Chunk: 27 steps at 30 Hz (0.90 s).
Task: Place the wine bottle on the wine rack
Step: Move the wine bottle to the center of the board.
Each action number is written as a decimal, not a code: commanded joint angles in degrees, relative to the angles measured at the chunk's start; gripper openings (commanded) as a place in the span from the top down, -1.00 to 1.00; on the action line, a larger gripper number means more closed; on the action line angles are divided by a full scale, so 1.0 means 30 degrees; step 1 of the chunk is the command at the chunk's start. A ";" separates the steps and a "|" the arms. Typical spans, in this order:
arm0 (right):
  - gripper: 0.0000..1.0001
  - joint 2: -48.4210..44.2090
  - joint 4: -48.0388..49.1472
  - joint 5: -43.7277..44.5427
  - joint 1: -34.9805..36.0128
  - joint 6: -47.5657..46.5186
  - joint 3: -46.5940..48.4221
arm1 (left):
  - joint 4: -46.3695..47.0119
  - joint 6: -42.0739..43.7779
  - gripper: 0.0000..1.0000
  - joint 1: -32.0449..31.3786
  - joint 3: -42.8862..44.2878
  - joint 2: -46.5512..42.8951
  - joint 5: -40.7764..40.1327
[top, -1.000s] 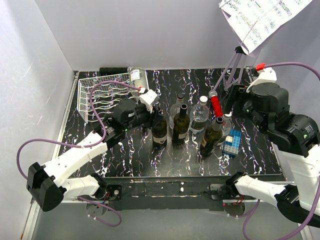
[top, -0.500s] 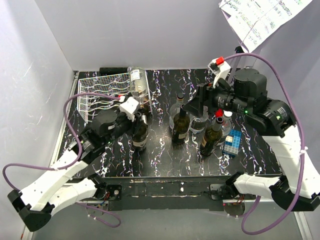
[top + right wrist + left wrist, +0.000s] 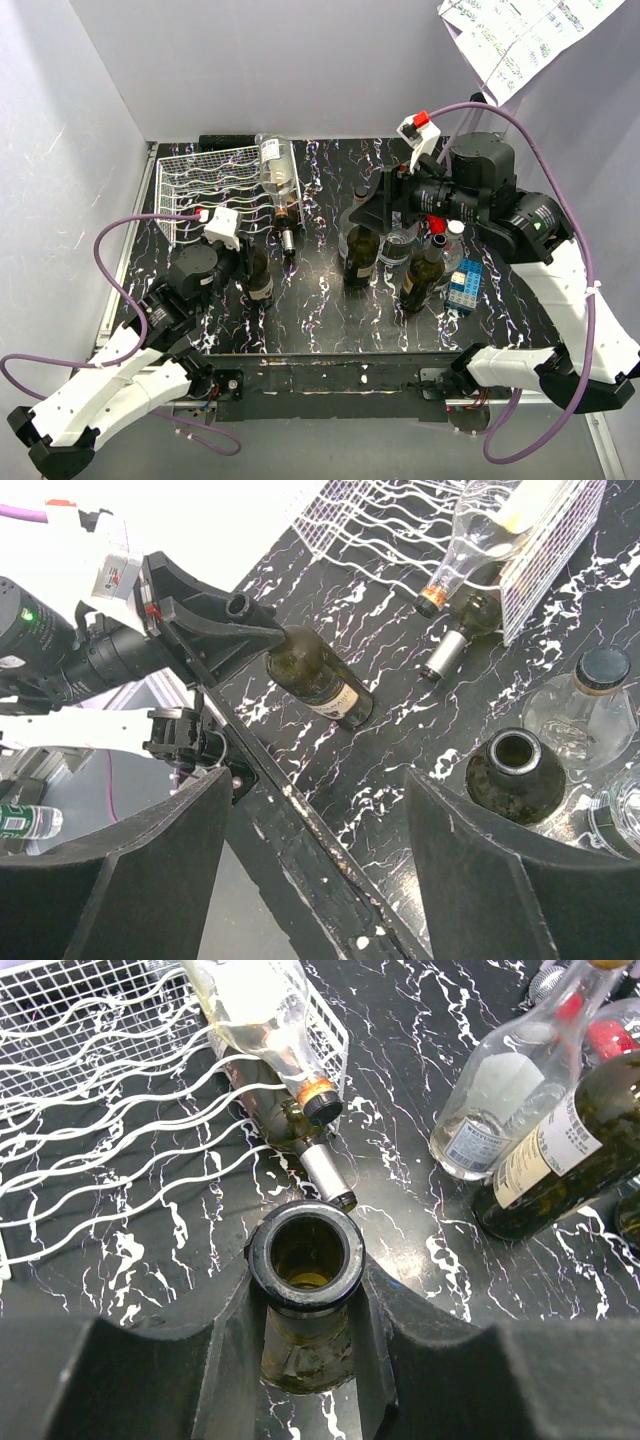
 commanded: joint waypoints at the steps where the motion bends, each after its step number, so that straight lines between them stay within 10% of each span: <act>1: -0.59 0.0380 0.0464 -0.0675 0.0142 0.0002 0.0508 | 0.0200 -0.1383 0.65 -0.0036 -0.0108 -0.0223 -0.1056; 12: -0.82 0.2224 -0.1791 0.0200 0.1224 -0.1432 0.2820 | 0.0201 -0.2088 -0.96 -0.0065 0.0592 -0.0632 -0.0351; 27: -0.82 0.8460 -0.2757 0.6408 0.7375 -0.3162 0.7651 | -0.5742 -0.7503 -0.96 -0.0036 0.6713 -0.3737 -0.4299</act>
